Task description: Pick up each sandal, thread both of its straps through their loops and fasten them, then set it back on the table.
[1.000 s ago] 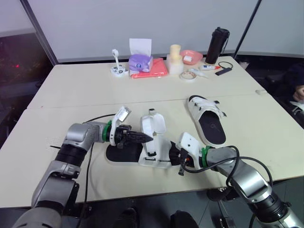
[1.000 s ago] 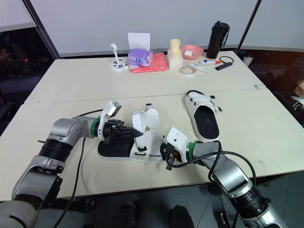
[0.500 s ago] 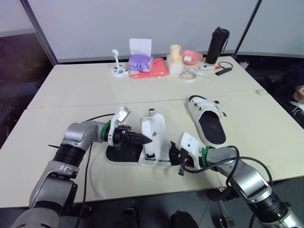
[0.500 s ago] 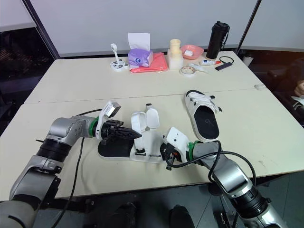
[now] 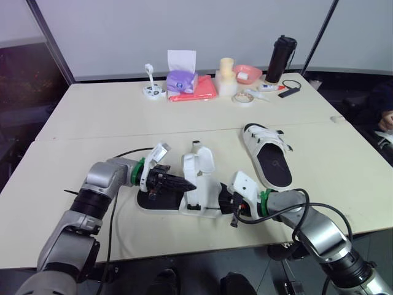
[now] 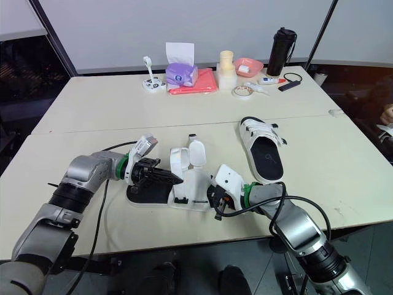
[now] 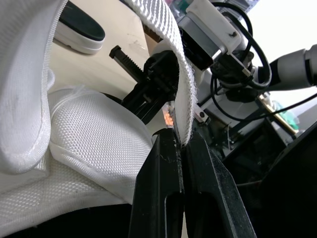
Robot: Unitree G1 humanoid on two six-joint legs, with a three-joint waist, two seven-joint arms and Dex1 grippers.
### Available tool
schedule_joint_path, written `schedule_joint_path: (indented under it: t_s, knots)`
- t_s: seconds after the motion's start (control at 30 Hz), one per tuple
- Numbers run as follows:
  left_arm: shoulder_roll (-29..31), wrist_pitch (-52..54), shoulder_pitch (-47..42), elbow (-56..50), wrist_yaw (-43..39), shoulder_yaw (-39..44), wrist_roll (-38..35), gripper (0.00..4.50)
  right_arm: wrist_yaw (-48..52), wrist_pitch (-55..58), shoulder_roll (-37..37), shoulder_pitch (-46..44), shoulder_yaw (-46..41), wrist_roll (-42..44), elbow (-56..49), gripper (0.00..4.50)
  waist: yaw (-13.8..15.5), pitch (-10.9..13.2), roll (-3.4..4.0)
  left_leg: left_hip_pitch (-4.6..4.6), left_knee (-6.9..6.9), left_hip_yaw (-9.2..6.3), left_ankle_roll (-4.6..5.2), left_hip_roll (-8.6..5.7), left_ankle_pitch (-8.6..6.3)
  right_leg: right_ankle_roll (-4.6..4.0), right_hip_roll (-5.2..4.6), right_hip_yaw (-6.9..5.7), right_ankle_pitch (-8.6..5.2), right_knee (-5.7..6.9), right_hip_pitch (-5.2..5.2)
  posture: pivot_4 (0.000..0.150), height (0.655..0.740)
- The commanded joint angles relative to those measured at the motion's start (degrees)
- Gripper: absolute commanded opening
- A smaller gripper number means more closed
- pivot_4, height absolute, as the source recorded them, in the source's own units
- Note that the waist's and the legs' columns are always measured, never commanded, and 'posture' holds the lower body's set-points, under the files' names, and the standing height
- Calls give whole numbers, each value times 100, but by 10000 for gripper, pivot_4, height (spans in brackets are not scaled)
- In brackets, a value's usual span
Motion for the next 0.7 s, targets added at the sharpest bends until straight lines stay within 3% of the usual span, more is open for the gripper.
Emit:
schedule_joint_path:
  t_s: [0.03,0.37,0.67,0.7]
  knots:
    - [-4,-343,6,-162,-160,-163,187,447,-43,131,0,81,165,-106,80,0,0,0,0,0,0,0,0,0,0,0,0,0,0,0,0,1500,7344]
    - [-108,-1791,212,-162,-189,-485,910,447,-69,152,21,91,181,-107,45,0,3,-1,0,1,0,1,0,0,0,-1,0,1,1,0,2,1500,7344]
    - [144,-2338,599,-535,-248,-603,1157,447,-79,154,22,92,194,-94,62,0,-3,-3,2,3,0,-1,0,0,0,-2,0,0,1,0,4,1500,7344]
    - [141,-2357,613,-540,-173,-580,1166,2958,-74,147,24,87,198,-95,70,0,-3,-3,2,4,0,-1,0,0,0,-2,0,0,1,0,4,1500,7344]
